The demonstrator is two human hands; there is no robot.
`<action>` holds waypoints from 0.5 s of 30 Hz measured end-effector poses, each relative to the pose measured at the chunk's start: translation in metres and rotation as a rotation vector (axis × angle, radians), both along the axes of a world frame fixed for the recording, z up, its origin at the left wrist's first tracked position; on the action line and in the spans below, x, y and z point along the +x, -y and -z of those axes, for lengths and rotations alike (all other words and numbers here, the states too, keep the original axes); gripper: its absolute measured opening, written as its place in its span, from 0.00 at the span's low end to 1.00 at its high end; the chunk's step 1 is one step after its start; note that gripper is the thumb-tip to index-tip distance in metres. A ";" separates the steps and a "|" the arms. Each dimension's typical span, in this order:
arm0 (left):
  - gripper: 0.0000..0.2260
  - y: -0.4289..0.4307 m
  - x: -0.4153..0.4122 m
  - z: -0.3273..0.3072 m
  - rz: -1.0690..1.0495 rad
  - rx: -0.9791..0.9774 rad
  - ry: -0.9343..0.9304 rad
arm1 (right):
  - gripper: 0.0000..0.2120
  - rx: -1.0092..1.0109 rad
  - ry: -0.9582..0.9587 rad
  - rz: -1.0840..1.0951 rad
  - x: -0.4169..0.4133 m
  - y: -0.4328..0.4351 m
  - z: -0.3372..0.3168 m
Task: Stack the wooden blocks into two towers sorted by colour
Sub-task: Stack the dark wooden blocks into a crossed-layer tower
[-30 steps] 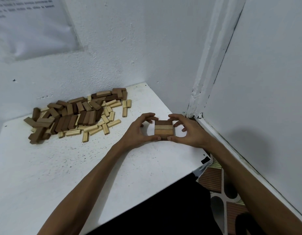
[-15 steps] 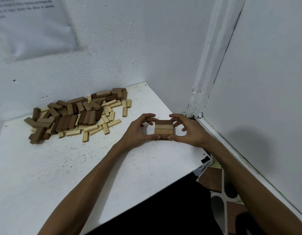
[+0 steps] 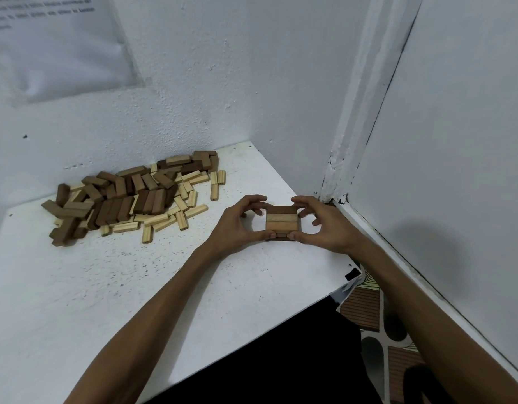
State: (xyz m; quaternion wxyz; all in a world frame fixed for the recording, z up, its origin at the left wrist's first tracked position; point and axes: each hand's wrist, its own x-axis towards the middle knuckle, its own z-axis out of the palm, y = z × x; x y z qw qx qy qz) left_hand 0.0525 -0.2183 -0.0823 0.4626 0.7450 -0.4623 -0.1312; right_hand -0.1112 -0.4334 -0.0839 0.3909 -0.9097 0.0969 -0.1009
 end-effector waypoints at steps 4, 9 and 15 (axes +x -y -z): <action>0.38 0.000 0.000 0.000 0.004 -0.001 -0.002 | 0.40 -0.020 -0.001 -0.005 -0.001 -0.002 -0.002; 0.37 -0.004 0.000 -0.004 -0.001 -0.037 -0.019 | 0.41 -0.046 0.033 0.053 0.000 -0.006 -0.015; 0.27 -0.019 0.005 -0.015 -0.014 -0.024 0.016 | 0.35 -0.174 0.075 0.075 0.007 -0.020 -0.033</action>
